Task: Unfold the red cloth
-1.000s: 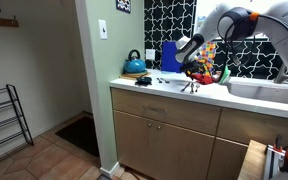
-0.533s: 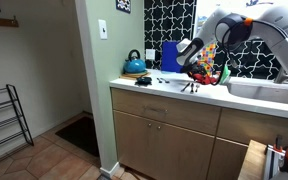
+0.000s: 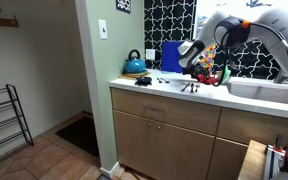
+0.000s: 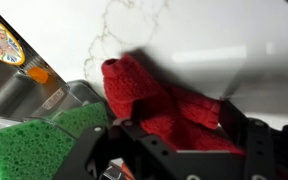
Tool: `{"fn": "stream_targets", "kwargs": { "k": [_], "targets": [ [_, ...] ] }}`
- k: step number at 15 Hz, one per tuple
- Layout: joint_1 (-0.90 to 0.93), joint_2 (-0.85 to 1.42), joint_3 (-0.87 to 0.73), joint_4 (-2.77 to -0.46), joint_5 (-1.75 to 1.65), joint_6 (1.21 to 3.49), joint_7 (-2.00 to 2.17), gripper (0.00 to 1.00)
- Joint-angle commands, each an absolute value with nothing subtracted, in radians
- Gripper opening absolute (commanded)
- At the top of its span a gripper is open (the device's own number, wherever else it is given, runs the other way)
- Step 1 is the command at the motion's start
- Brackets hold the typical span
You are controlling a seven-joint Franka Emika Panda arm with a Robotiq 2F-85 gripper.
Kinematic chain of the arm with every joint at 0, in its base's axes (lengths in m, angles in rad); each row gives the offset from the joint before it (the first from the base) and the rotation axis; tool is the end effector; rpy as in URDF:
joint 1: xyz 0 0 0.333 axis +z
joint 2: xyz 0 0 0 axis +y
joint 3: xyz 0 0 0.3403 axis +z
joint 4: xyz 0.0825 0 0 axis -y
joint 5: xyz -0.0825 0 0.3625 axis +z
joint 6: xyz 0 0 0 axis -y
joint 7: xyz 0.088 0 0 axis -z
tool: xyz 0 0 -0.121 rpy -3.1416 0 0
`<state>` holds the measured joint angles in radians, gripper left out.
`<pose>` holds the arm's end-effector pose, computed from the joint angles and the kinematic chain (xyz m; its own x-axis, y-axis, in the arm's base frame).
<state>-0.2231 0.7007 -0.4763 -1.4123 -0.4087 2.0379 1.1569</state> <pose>0.5798 -0.4237 0.3500 0.1031 -0.8508 0.5152 -0.9372 0.0903 0.3368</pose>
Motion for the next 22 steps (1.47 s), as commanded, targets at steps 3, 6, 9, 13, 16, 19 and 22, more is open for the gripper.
{"fn": "stream_targets", "kwargs": {
  "k": [3,6,9,13,16,19,22],
  "targets": [
    [-0.241,0.713,-0.454,-1.409,-0.409,2.079,1.166,0.67],
    [-0.247,0.702,-0.439,-1.406,-0.383,2.075,1.158,0.71],
    [-0.245,0.698,-0.440,-1.394,-0.368,2.088,1.184,0.76],
    [-0.245,0.709,-0.441,-1.380,-0.341,2.111,1.237,0.90],
    [-0.237,0.711,-0.454,-1.406,-0.346,2.162,1.268,0.81],
    [-0.238,0.716,-0.465,-1.426,-0.359,2.204,1.304,0.60],
    [-0.233,0.713,-0.477,-1.441,-0.366,2.223,1.335,0.74]
  ]
}}
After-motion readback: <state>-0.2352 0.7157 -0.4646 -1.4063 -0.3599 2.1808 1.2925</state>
